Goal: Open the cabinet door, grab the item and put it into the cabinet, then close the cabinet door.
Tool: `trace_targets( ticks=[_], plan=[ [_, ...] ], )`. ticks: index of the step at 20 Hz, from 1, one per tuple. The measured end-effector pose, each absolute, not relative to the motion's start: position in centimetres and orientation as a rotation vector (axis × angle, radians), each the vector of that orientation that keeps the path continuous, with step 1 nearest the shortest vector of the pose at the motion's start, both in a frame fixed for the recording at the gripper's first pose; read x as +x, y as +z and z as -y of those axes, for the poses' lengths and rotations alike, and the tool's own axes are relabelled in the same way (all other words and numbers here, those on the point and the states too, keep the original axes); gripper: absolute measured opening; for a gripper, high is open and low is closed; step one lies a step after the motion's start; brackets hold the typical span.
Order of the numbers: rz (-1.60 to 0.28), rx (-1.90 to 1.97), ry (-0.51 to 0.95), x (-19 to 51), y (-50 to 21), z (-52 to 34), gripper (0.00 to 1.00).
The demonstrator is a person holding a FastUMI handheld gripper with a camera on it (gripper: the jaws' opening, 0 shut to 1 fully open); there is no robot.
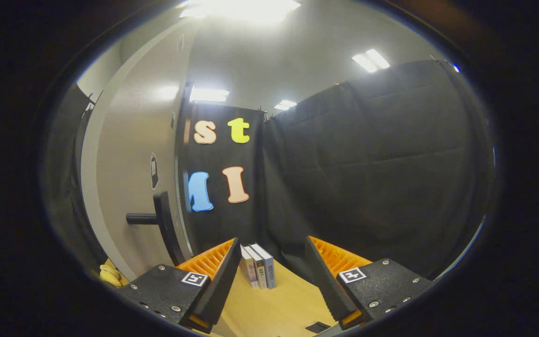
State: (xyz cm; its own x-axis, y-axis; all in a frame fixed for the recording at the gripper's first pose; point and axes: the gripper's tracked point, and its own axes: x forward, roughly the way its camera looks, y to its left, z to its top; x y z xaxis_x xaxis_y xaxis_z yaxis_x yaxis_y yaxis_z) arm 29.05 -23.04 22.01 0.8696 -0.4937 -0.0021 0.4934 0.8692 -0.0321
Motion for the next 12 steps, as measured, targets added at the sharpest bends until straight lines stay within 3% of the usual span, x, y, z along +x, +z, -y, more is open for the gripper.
trace_targets(
  ticks=[3, 12],
  plan=[
    [-0.014, -0.002, -0.423, 30.0, 21.6, 19.6, 0.84],
    [-0.022, 0.001, -0.321, 31.7, 21.2, 13.3, 0.84]
  ],
)
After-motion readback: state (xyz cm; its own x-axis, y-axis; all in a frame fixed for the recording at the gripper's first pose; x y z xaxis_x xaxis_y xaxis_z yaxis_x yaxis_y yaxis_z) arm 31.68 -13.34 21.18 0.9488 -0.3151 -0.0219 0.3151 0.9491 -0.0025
